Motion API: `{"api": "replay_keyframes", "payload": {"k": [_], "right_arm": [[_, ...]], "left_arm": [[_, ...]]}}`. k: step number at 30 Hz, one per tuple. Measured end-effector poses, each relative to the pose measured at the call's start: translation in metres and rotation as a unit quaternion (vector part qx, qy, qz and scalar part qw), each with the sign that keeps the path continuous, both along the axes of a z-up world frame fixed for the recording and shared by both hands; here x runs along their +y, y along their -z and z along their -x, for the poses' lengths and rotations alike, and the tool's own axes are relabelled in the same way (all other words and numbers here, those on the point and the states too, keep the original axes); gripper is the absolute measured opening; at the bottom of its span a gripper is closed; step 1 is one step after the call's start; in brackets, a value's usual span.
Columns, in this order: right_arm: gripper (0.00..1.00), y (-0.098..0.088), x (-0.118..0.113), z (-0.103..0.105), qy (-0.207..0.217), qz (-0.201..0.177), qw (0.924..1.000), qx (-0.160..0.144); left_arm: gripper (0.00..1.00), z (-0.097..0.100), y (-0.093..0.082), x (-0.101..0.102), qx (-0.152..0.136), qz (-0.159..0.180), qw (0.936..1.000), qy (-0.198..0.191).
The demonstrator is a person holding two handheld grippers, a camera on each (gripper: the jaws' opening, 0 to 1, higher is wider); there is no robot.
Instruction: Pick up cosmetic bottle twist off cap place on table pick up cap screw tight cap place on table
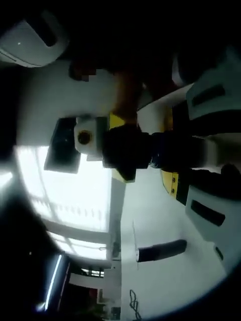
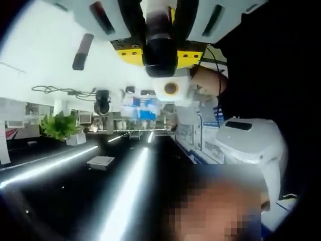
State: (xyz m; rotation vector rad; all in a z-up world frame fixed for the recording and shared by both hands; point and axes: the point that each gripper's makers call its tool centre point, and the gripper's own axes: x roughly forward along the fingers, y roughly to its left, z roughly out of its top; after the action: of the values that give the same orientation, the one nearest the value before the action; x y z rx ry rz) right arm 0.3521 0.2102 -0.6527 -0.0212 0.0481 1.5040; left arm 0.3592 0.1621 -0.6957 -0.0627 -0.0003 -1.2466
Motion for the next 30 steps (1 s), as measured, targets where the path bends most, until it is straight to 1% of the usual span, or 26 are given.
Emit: {"api": "replay_keyframes", "payload": {"k": [2, 4, 9, 11, 14, 15, 19, 21, 23, 26, 27, 30], "right_arm": [[0.14, 0.0000, 0.0003, -0.0009, 0.013, 0.002, 0.9999, -0.008], [0.14, -0.0001, 0.0010, -0.0005, 0.022, 0.003, 0.9997, -0.009], [0.14, 0.0003, 0.0003, -0.0030, 0.064, 0.006, 0.9979, -0.006], [0.14, 0.0002, 0.0001, -0.0032, 0.086, 0.011, 0.9961, -0.017], [0.14, -0.0001, 0.0008, -0.0029, 0.109, 0.015, 0.9937, -0.020], [0.14, 0.0000, 0.0008, -0.0028, 0.116, 0.014, 0.9930, -0.016], [0.14, -0.0005, 0.0003, -0.0029, 0.143, 0.015, 0.9895, -0.015], [0.14, -0.0005, -0.0002, -0.0027, 0.156, 0.017, 0.9876, -0.013], [0.14, -0.0005, -0.0003, -0.0026, 0.171, 0.019, 0.9849, -0.013], [0.14, -0.0006, -0.0009, -0.0042, 0.209, 0.023, 0.9777, -0.012], [0.14, -0.0010, -0.0014, -0.0041, 0.219, 0.025, 0.9753, -0.021], [0.14, -0.0006, -0.0035, -0.0021, 0.233, 0.020, 0.9721, -0.020]], "left_arm": [[0.14, -0.0011, 0.0000, 0.0007, 0.000, -0.001, 1.0000, -0.004], [0.14, -0.0013, 0.0001, 0.0012, -0.001, -0.002, 1.0000, -0.009], [0.14, -0.0024, 0.0003, 0.0036, -0.001, -0.004, 0.9998, -0.022], [0.14, -0.0024, 0.0003, 0.0038, -0.003, -0.005, 0.9997, -0.025], [0.14, -0.0028, 0.0004, 0.0041, -0.005, -0.011, 0.9994, -0.033], [0.14, -0.0034, 0.0009, 0.0045, 0.004, -0.009, 0.9993, -0.036], [0.14, -0.0028, 0.0008, 0.0039, 0.000, -0.014, 0.9987, -0.050], [0.14, -0.0028, 0.0008, 0.0039, -0.003, -0.015, 0.9984, -0.054], [0.14, -0.0024, 0.0009, 0.0049, -0.003, -0.010, 0.9982, -0.059], [0.14, -0.0028, 0.0003, 0.0064, -0.005, -0.009, 0.9981, -0.061], [0.14, -0.0029, 0.0001, 0.0065, -0.005, -0.009, 0.9981, -0.060], [0.14, -0.0016, -0.0002, 0.0056, -0.006, -0.008, 0.9983, -0.058]]}}
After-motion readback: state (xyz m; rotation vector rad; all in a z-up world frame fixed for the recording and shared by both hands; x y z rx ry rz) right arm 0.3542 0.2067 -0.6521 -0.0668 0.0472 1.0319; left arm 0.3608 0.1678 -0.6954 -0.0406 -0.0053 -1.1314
